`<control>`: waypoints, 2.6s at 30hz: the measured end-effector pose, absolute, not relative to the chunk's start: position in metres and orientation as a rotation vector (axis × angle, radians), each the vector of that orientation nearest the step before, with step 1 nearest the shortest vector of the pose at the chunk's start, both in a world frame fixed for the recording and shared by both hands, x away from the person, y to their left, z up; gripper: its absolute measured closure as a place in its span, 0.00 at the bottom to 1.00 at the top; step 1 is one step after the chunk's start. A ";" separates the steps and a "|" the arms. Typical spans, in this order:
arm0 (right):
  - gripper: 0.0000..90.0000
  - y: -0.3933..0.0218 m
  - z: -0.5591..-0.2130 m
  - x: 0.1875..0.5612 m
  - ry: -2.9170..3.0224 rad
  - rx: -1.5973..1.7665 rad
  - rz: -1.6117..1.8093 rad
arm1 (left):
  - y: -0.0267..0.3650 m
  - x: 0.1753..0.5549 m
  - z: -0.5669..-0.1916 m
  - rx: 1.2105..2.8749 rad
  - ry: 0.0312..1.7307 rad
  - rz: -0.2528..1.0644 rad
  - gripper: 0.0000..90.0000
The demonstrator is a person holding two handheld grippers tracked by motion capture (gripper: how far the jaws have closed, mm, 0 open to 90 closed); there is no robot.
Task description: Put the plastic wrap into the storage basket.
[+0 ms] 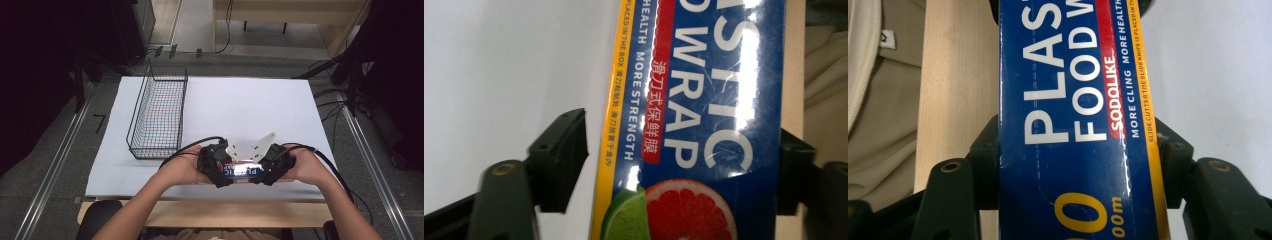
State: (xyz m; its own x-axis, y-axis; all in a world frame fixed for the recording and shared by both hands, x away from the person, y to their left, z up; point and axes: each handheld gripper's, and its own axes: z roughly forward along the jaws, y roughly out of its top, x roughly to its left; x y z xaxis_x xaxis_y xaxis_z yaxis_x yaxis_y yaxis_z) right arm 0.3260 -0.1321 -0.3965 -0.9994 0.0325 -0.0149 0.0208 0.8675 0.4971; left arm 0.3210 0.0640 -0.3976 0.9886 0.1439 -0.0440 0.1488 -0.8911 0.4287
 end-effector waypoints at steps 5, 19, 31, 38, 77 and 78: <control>0.45 -0.133 -0.399 0.327 3.017 0.032 0.817 | 0.064 0.318 -0.398 2.680 0.180 0.007 0.43; 0.36 -0.137 -0.400 0.323 2.976 -0.020 0.924 | 0.068 0.314 -0.392 2.692 0.192 -0.014 0.44; 0.28 -0.146 -0.393 0.323 2.944 0.042 1.033 | 0.078 0.311 -0.387 2.693 0.249 -0.021 0.44; 0.25 -0.154 -0.390 0.328 2.919 0.101 1.062 | 0.082 0.309 -0.388 2.702 0.268 -0.025 0.44; 0.25 -0.221 -0.407 0.347 2.822 0.358 1.155 | 0.114 0.318 -0.369 2.666 0.450 -0.014 0.44; 0.25 -0.221 -0.407 0.347 2.822 0.358 1.155 | 0.115 0.318 -0.367 2.667 0.451 -0.014 0.44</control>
